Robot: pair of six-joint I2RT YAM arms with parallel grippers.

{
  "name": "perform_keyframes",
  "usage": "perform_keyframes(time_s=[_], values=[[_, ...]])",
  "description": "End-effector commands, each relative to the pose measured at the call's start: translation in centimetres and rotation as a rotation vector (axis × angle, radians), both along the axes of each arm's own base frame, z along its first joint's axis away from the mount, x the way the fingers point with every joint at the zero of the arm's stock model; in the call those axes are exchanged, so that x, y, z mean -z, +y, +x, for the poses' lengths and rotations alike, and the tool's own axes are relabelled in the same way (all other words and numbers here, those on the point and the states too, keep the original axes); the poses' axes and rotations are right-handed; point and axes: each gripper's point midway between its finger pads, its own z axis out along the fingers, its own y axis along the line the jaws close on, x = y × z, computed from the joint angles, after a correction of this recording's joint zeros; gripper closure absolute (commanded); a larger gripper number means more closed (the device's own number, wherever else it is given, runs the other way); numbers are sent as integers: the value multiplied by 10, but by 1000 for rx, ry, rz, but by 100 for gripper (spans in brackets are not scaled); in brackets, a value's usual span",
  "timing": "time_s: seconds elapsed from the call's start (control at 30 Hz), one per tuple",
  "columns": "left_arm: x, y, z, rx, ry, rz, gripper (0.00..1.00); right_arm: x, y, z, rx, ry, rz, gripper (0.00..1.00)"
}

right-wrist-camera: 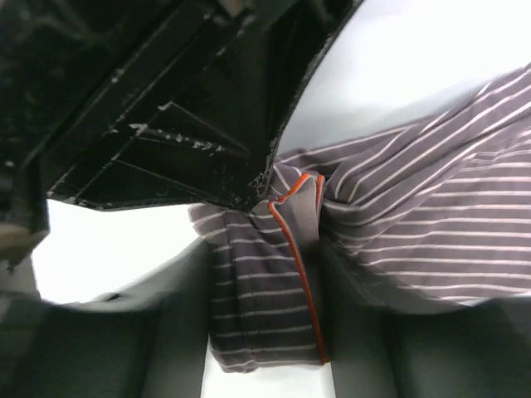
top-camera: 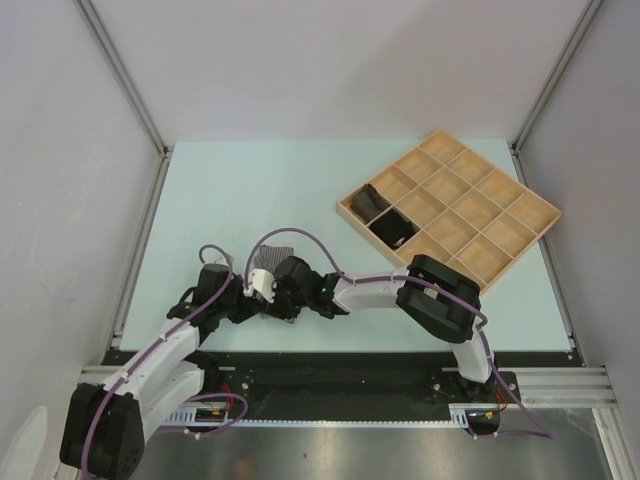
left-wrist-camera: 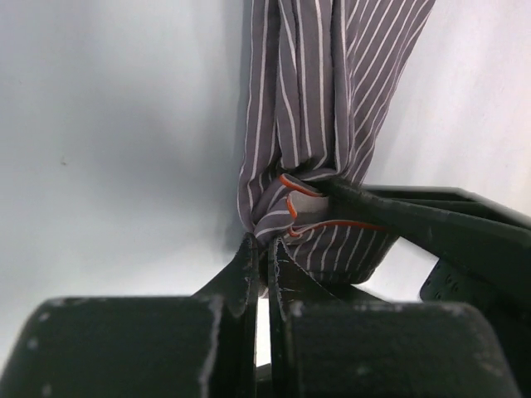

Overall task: Roll the underwear
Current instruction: Roll the underwear to the center of the board.

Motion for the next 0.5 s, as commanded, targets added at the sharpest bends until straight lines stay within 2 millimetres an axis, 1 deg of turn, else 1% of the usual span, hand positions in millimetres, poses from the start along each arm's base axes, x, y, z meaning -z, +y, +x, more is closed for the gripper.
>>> perform_keyframes(time_s=[0.0, 0.03, 0.07, 0.1, 0.13, 0.2, 0.23, 0.27, 0.3, 0.33, 0.37, 0.4, 0.43, 0.47], values=[[-16, -3, 11, 19, -49, -26, 100, 57, -40, 11, 105, -8, -203, 66], [-17, -4, 11, 25, -55, -27, 100, 59, -42, 8, 101, 6, -211, 71], [-17, -4, 12, 25, -60, -28, 100, 57, -40, 4, 85, 24, -200, 79], [-19, -4, 12, 28, -67, -31, 100, 59, -44, -2, 74, 49, -220, 83], [-20, -5, 13, 31, -74, -35, 100, 59, -46, -8, 65, 78, -226, 89], [-25, -6, 14, 32, -97, -42, 93, 51, -44, -19, 25, 133, -203, 92], [-26, -4, 15, 26, -103, -34, 86, 50, -46, -23, 16, 157, -208, 92], [-29, -2, 16, 18, -113, -30, 75, 47, -46, -30, -2, 197, -201, 92], [-33, -2, 17, 15, -132, -30, 72, 41, -47, -32, -6, 210, -194, 92], [-34, 0, 18, 6, -141, -26, 66, 41, -52, -36, -7, 230, -214, 92], [-34, 1, 17, 1, -145, -26, 57, 39, -53, -41, -20, 257, -211, 92], [-37, 1, 17, -6, -157, -29, 55, 36, -54, -44, -26, 271, -209, 92], [-37, 2, 17, -11, -159, -28, 53, 33, -55, -50, -46, 302, -208, 92], [-36, 2, 16, -11, -159, -30, 50, 31, -56, -51, -49, 314, -206, 92]])
